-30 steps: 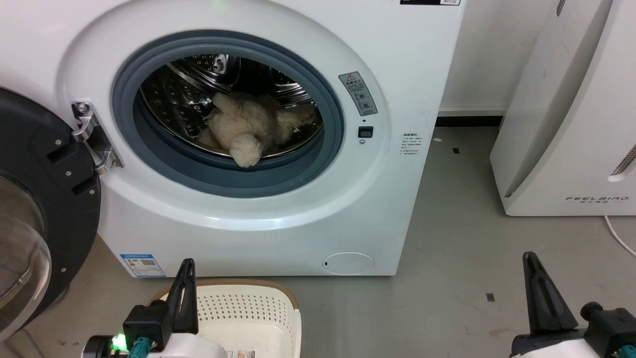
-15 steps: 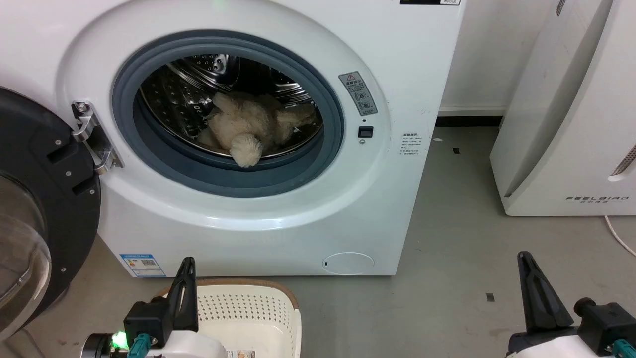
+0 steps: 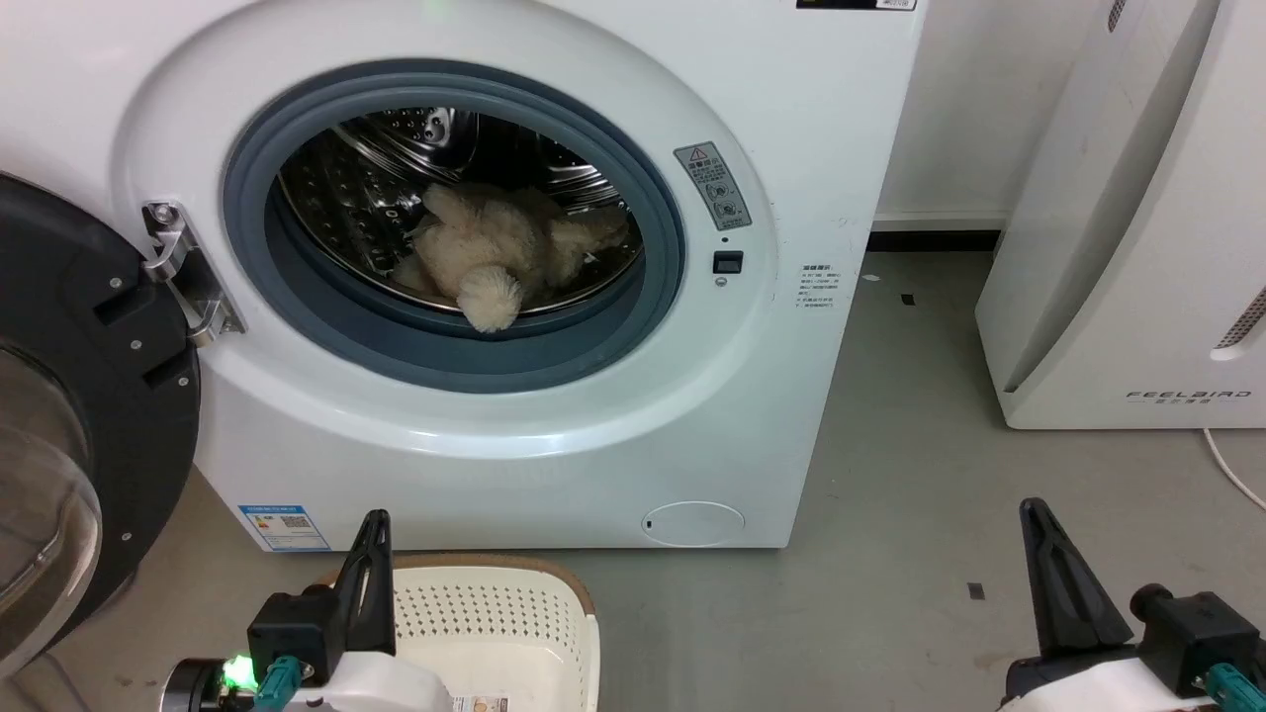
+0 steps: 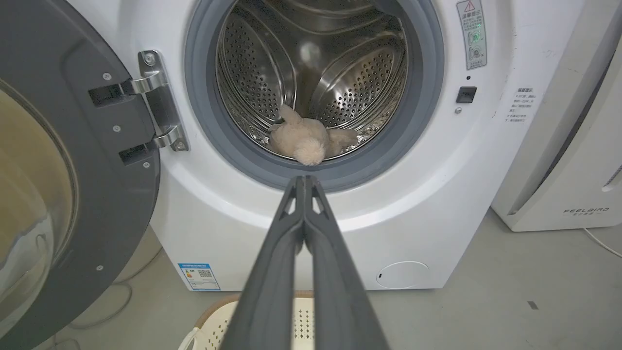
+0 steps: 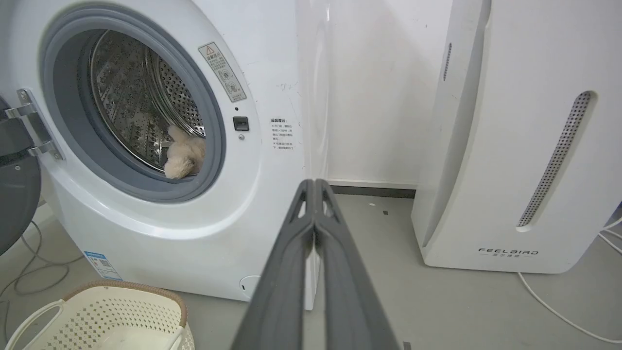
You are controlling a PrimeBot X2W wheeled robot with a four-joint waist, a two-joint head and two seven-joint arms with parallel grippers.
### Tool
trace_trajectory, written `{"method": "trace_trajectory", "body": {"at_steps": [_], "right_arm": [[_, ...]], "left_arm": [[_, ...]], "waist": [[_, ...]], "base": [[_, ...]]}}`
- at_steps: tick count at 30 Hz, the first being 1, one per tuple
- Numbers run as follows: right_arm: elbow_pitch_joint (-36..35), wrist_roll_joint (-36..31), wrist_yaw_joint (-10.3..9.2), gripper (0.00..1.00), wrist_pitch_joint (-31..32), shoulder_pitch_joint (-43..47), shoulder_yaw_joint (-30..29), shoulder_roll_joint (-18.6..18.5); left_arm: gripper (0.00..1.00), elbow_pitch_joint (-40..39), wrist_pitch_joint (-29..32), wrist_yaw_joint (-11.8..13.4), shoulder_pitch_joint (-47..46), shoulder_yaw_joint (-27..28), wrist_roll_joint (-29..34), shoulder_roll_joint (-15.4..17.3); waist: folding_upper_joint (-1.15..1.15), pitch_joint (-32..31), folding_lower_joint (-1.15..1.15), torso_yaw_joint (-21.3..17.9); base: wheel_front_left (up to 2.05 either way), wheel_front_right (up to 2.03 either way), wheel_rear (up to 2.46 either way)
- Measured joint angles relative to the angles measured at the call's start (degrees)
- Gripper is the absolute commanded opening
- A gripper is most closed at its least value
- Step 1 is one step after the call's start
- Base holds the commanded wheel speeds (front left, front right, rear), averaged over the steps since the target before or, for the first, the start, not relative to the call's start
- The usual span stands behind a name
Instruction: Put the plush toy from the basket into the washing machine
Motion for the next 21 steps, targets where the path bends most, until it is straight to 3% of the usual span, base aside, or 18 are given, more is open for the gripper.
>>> {"method": "trace_trajectory", "body": {"at_steps": [21], "right_arm": [[0.1, -1.2, 0.00, 0.00, 2.4, -0.8, 0.6, 0.0]], "left_arm": [[0.00, -1.3, 2.4, -0.4, 0.0, 0.1, 0.4, 0.0]], "waist": [[0.00, 0.0, 0.00, -0.1]], "base": [[0.00, 0.00, 0.00]]}}
